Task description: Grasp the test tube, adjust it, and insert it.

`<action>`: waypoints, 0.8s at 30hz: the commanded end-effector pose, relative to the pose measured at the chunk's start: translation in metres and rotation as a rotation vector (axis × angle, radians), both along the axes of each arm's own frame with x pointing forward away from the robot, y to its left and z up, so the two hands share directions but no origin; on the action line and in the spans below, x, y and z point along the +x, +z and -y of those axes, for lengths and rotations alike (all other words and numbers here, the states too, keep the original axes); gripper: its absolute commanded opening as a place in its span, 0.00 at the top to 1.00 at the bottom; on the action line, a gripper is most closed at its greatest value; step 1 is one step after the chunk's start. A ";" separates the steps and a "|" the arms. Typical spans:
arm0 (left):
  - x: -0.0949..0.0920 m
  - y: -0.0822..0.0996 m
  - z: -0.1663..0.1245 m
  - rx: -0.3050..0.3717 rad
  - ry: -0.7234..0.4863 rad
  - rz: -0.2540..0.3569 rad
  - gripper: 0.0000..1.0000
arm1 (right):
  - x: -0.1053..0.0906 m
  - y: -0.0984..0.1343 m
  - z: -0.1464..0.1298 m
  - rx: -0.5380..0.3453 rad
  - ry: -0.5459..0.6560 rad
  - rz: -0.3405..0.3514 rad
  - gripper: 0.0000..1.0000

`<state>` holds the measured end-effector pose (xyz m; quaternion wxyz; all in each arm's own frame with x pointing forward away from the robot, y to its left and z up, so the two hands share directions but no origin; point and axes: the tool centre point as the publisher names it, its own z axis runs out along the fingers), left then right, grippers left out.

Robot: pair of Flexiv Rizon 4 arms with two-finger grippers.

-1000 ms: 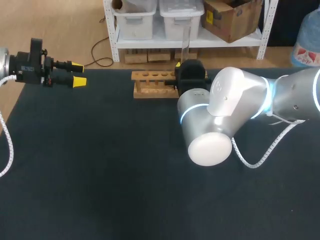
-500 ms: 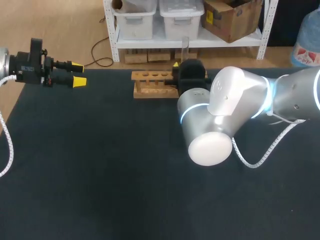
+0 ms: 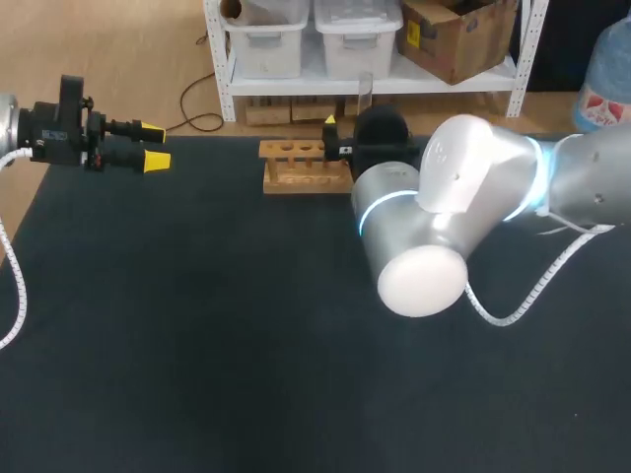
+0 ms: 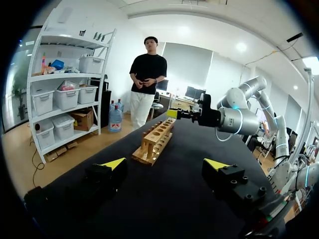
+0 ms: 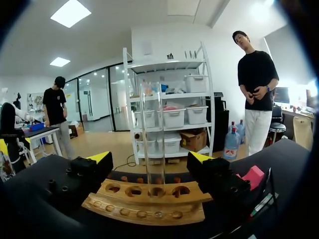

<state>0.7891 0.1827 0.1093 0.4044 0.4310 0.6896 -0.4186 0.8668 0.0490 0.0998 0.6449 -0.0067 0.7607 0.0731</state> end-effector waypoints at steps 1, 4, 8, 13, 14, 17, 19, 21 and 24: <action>0.000 -0.001 0.000 -0.002 0.000 0.004 0.00 | -0.026 0.019 0.019 0.080 0.396 0.001 0.00; 0.000 -0.001 0.000 -0.002 0.000 0.004 0.00 | -0.038 0.025 0.022 0.102 0.481 -0.008 0.00; 0.000 -0.001 0.000 -0.002 0.000 0.004 0.00 | -0.051 0.029 0.024 0.094 0.602 -0.036 0.00; 0.000 -0.001 0.000 -0.002 0.000 0.004 0.00 | -0.062 0.030 0.026 0.088 0.716 -0.067 0.00; 0.000 -0.001 0.000 -0.002 0.000 0.004 0.00 | -0.065 0.030 0.027 0.088 0.741 -0.073 0.00; 0.000 -0.001 0.000 -0.002 0.000 0.004 0.00 | -0.067 0.031 0.028 0.068 0.737 -0.075 0.00; 0.000 -0.001 0.000 -0.002 0.000 0.004 0.00 | -0.067 0.032 0.029 0.065 0.716 -0.071 0.00; 0.000 -0.001 0.000 -0.002 0.000 0.004 0.00 | -0.067 0.032 0.029 0.065 0.716 -0.071 0.00; 0.000 -0.001 0.000 -0.002 0.000 0.004 0.00 | -0.067 0.032 0.029 0.065 0.716 -0.071 0.00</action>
